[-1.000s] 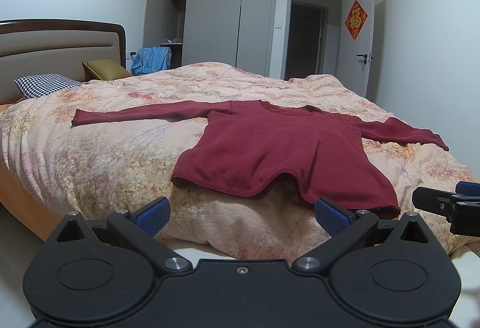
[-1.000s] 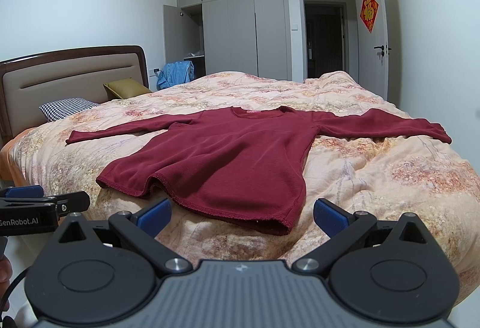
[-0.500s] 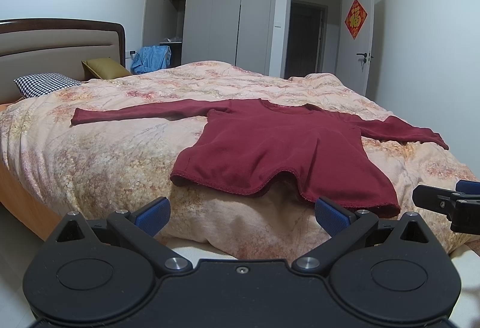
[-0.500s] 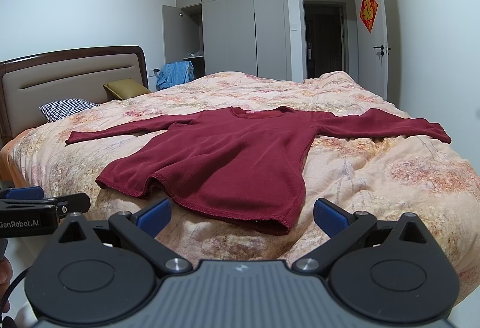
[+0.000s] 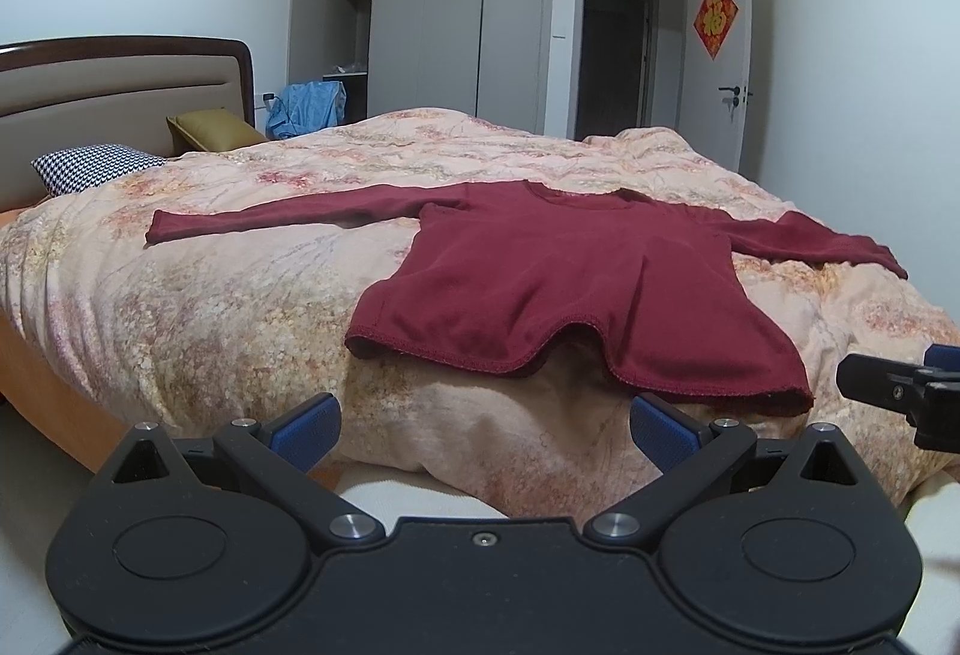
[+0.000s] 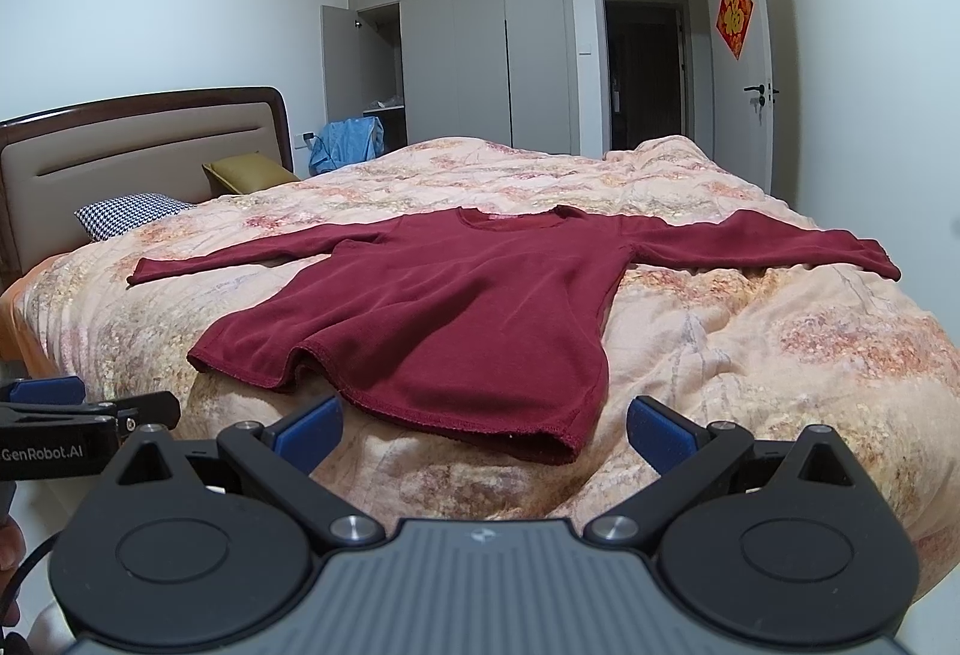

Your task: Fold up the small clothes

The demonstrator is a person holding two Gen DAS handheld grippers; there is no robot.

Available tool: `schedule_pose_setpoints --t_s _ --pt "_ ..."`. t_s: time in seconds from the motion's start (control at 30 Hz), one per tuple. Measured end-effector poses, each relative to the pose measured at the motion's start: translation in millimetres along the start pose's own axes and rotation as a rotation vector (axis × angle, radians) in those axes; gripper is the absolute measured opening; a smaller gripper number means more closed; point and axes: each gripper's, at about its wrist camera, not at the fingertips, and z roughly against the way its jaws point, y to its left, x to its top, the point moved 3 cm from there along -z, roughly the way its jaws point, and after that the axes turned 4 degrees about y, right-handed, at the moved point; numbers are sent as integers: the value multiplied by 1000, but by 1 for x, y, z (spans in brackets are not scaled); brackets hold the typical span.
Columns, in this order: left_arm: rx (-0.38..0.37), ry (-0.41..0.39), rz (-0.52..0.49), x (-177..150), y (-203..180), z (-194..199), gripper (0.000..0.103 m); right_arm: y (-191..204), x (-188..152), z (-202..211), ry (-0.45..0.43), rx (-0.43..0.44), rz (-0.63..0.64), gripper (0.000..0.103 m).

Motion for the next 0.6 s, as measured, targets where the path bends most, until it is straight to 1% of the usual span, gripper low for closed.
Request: schedule_pose_setpoints --t_s 0.2,0.4,0.6 --pt "6 55 -34 -1 -6 -11 102 3 -1 -2 14 7 1 103" --pt "30 119 -29 -1 -5 -24 102 2 -1 -10 31 14 4 103" --pt "82 175 -30 7 1 -45 102 -8 10 -24 47 12 -8 103"
